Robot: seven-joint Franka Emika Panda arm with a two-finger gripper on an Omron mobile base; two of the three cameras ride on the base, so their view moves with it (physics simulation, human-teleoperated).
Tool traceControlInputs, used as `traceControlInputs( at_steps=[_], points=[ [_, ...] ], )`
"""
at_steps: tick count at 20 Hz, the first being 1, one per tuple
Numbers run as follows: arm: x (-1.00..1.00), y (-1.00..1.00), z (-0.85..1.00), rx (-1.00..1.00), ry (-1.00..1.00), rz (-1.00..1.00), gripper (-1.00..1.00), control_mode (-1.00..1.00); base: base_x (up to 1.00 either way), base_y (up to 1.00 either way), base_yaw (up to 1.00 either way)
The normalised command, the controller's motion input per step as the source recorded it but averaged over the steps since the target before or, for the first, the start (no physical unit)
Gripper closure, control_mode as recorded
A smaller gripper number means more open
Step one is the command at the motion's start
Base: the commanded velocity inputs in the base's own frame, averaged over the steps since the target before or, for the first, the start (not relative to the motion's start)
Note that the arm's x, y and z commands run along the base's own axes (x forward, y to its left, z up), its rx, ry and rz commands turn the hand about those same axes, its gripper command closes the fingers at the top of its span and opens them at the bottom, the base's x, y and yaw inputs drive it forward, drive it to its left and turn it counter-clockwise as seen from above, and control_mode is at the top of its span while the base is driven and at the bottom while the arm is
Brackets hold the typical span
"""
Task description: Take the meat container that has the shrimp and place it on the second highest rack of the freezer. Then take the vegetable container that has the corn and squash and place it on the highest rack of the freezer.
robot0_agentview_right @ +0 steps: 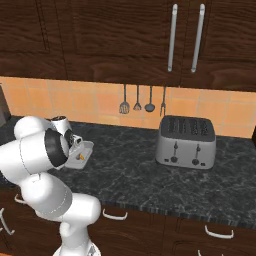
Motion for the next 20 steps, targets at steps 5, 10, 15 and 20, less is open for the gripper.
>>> traceControlInputs(
  at_steps=[5, 10, 15, 20],
  points=[
    [0.10, 0.00, -0.22, 0.00, 0.00, 0.03, -1.00, -1.00, 0.00, 0.00, 0.00],
    [0.01, 0.00, -0.26, 0.00, 0.00, 0.05, -1.00, -1.00, 0.00, 0.00, 0.00],
    [0.00, 0.00, -0.35, 0.00, 0.00, 0.06, 1.00, -1.00, 0.00, 0.00, 0.00],
    [0.00, 0.00, -0.06, 0.00, 0.00, 0.02, 1.00, -1.00, 0.00, 0.00, 0.00]
  ],
)
